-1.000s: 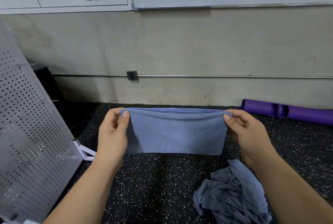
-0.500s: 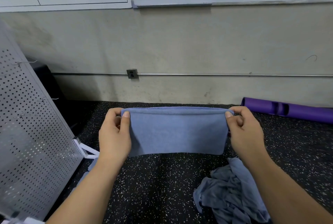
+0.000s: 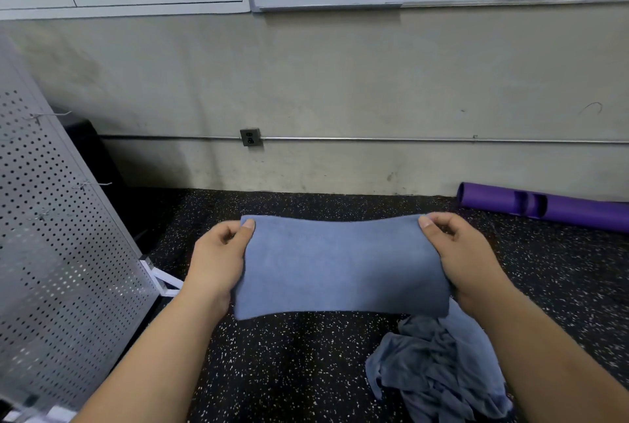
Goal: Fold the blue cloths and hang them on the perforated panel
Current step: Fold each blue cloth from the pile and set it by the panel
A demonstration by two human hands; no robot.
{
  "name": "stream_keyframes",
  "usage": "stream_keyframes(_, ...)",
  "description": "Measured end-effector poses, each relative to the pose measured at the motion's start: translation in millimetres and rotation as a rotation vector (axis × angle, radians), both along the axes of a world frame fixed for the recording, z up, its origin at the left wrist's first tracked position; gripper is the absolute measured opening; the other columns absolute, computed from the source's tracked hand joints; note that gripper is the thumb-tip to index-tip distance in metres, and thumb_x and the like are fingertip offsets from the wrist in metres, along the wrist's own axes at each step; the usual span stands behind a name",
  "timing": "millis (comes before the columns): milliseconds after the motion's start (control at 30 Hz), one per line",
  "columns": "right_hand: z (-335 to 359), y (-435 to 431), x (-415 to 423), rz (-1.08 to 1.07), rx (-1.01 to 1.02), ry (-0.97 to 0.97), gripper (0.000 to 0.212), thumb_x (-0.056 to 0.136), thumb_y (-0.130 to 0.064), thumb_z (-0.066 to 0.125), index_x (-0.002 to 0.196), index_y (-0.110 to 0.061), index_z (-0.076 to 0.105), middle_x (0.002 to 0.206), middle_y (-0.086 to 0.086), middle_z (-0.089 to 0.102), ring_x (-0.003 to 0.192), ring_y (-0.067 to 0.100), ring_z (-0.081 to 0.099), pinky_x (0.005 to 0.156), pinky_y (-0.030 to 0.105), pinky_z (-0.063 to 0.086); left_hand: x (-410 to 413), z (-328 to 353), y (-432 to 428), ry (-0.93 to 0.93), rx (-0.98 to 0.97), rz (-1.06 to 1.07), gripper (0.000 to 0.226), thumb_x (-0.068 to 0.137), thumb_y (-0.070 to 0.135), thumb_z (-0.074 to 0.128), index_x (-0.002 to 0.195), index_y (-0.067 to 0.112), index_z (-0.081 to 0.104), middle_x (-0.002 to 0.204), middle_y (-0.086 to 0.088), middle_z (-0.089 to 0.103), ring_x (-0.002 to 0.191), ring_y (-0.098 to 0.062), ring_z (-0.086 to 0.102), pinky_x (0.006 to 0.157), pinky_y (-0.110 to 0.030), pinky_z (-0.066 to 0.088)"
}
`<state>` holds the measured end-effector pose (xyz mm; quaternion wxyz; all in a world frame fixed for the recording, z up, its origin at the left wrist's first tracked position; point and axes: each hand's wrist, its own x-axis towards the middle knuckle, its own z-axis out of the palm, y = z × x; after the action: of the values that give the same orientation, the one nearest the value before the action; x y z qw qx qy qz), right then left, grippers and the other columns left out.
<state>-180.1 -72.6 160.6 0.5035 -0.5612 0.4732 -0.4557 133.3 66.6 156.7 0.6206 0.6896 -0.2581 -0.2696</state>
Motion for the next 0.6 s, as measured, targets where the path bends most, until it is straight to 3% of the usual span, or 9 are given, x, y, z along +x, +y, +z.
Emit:
stream_keyframes(133,-10,-6,-4,0.048,0.16,-0.03,0.01,0.104,-0.032,0.07,0.112,-0.03,0.075,0.116,-0.001,0.075,0.095,0.021,0.068,0.078,0.041,0.055,4,-10,-2,0.267,0.091,-0.03,0.023,0.099,0.034,0.076,0.102,0.012,0.077,0.092,-0.01,0.08,0.08,-0.026,0.07,0.077,-0.041,0.057)
stream_keyframes(233,-9,-8,-4,0.134,0.217,-0.089,0.02,0.108,-0.025,0.063,0.117,-0.037,0.076,0.107,0.005,0.074,0.082,0.024,0.059,0.065,0.037,0.047,6,-14,-6,0.266,0.069,0.007,0.014,0.101,0.031,0.074,0.107,0.019,0.075,0.099,-0.007,0.078,0.087,-0.023,0.065,0.078,-0.039,0.052)
stream_keyframes(300,-10,-9,-5,0.17,0.212,-0.096,0.027,0.111,-0.019,0.056,0.113,-0.034,0.078,0.099,0.012,0.069,0.077,0.027,0.051,0.061,0.034,0.042,6,-13,-8,0.254,0.055,0.002,0.008,0.103,0.029,0.07,0.11,0.027,0.071,0.098,-0.003,0.075,0.084,-0.02,0.06,0.069,-0.036,0.046)
stream_keyframes(367,-13,-10,-4,0.174,0.185,-0.073,0.031,0.111,-0.015,0.052,0.108,-0.027,0.081,0.1,0.022,0.068,0.086,0.03,0.049,0.069,0.041,0.041,5,-11,-7,0.238,0.028,-0.005,0.009,0.105,0.024,0.066,0.112,0.031,0.065,0.087,0.0,0.07,0.072,-0.016,0.056,0.057,-0.03,0.038)
stream_keyframes(433,-13,-10,-3,0.157,0.186,-0.046,0.036,0.11,-0.012,0.051,0.103,-0.023,0.084,0.109,0.022,0.074,0.09,0.03,0.056,0.077,0.045,0.044,5,-10,-6,0.206,0.004,-0.023,0.012,0.106,0.021,0.064,0.111,0.032,0.063,0.082,0.001,0.068,0.068,-0.015,0.053,0.053,-0.03,0.033)
stream_keyframes(533,-7,-9,-4,0.178,0.222,-0.082,0.035,0.102,-0.009,0.054,0.106,-0.022,0.085,0.116,0.012,0.078,0.097,0.025,0.064,0.083,0.04,0.051,7,-10,-5,0.223,-0.016,-0.116,0.013,0.106,0.017,0.063,0.099,0.026,0.067,0.071,0.009,0.066,0.068,-0.013,0.049,0.058,-0.033,0.031)
stream_keyframes(600,-6,-8,-7,0.233,0.171,-0.082,0.034,0.096,0.0,0.064,0.113,-0.023,0.084,0.121,0.014,0.077,0.104,0.026,0.067,0.091,0.043,0.051,6,-6,-3,0.31,-0.038,-0.154,0.014,0.104,0.01,0.063,0.098,0.019,0.07,0.072,0.009,0.069,0.073,-0.013,0.053,0.066,-0.033,0.04)
